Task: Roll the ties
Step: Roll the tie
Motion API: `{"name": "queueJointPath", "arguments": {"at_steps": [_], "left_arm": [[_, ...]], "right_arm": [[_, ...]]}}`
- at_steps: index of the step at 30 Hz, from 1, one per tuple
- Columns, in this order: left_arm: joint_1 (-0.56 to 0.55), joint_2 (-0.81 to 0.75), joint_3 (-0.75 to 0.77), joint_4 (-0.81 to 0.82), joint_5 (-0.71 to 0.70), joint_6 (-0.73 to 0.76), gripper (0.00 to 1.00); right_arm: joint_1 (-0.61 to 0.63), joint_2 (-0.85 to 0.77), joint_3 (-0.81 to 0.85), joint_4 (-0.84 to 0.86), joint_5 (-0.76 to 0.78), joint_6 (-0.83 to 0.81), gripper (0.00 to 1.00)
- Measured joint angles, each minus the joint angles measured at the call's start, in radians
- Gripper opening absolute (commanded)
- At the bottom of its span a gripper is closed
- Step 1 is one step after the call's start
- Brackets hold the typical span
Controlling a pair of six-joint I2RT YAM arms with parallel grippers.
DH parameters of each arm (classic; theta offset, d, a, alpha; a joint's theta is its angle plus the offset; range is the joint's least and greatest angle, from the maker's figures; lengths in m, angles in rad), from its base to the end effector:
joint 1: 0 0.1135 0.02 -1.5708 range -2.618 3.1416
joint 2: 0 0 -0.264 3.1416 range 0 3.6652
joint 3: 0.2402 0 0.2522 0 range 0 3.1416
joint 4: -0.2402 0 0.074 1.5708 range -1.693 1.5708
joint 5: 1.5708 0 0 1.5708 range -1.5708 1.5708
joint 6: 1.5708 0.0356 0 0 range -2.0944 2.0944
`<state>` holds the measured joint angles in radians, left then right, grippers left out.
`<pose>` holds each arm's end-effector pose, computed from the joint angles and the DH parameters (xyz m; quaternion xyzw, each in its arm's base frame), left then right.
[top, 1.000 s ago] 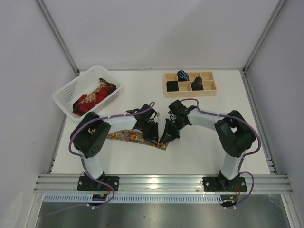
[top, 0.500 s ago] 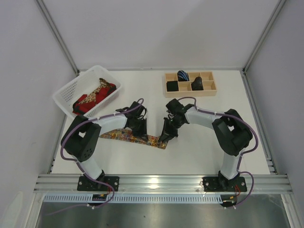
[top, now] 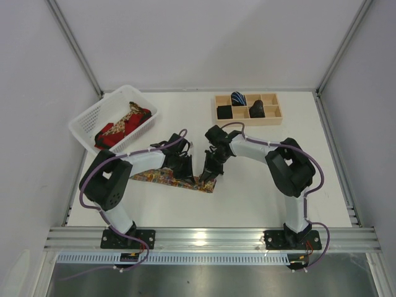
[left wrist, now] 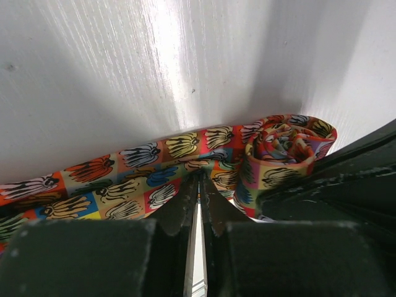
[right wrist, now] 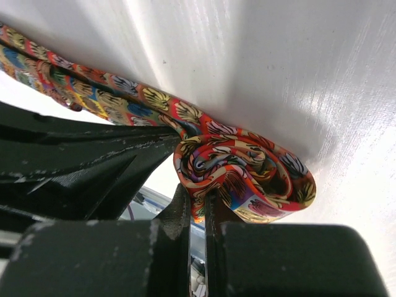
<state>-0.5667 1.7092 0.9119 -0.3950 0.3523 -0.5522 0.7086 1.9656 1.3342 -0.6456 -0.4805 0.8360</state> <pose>0.2551 -0.1769 0.1418 0.0400 0.9667 -0.2442 0.0656 0.2818 0.2632 0.1600 -0.0264 -0.9611 -0.2678 0.0624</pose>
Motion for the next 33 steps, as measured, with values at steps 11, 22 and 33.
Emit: {"name": "queueJointPath", "arguments": {"at_steps": [11,22,33], "left_arm": [[0.007,0.000,0.000,-0.002,0.003,0.003,0.09],[0.007,-0.001,0.002,-0.011,0.002,0.003,0.09],[0.029,-0.019,0.004,-0.060,-0.005,0.013,0.10]], "right_arm": [[0.014,0.028,0.031,-0.040,0.014,-0.002,0.05],[0.034,0.073,0.084,-0.069,0.003,-0.066,0.34],[0.039,0.071,0.063,-0.002,-0.059,-0.097,0.45]]}}
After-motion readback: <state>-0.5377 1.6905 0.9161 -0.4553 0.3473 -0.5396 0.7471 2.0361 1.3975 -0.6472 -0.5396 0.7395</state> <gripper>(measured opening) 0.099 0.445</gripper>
